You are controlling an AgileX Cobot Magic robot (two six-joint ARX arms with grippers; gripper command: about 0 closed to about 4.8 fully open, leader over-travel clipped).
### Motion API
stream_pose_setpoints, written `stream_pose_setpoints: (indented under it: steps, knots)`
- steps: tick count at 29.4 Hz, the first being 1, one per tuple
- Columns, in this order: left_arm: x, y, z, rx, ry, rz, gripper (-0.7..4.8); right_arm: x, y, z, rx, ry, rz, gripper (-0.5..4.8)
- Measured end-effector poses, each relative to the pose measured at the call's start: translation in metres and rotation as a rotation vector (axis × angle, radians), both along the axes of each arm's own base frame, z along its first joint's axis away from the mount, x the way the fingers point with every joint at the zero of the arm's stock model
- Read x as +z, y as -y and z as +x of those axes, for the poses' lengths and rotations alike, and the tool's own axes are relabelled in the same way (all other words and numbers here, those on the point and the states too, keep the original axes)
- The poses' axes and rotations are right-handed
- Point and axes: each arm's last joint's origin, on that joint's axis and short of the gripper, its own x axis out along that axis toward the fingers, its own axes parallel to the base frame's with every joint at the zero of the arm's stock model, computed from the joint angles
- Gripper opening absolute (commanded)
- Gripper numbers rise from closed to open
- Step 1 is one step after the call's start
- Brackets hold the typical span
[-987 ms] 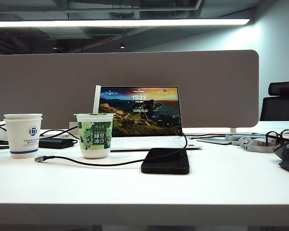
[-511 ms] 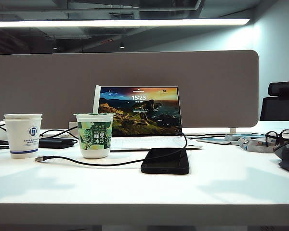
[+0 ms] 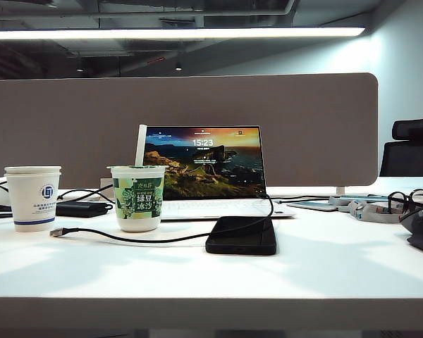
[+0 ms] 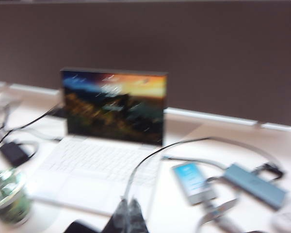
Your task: Pick up the black phone, pick up the charger plug, insert the charger plug into the phone's charging port, and finally place the connected phone back on the desk.
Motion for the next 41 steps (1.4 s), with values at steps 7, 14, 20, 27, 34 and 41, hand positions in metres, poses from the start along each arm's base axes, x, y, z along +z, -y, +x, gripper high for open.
stream_pose_setpoints:
  steps: [7, 14, 20, 27, 34, 41]
  knots:
    - [-0.004, 0.034, -0.001, -0.175, -0.035, 0.002, -0.06, -0.010, -0.034, 0.003, 0.158, -0.126, -0.025, -0.02]
    - [-0.011, 0.054, -0.002, -0.255, -0.071, 0.014, -0.06, -0.024, -0.048, -0.005, 0.226, -0.306, -0.074, -0.02]
    - [-0.034, 0.074, 0.010, -0.339, -0.208, 0.018, -0.06, -0.055, -0.055, 0.007, 0.180, -0.538, -0.160, -0.01]
    - [-0.072, 0.095, 0.029, -0.371, -0.389, 0.060, -0.05, -0.077, -0.068, 0.035, 0.175, -0.570, -0.178, -0.01]
    - [-0.107, 0.105, 0.045, -0.362, -0.512, 0.102, 0.00, -0.096, -0.080, 0.060, 0.210, -0.564, -0.163, -0.01]
    - [-0.131, 0.114, 0.059, -0.324, -0.551, 0.110, 0.28, -0.119, -0.087, 0.076, 0.228, -0.625, -0.170, -0.01]
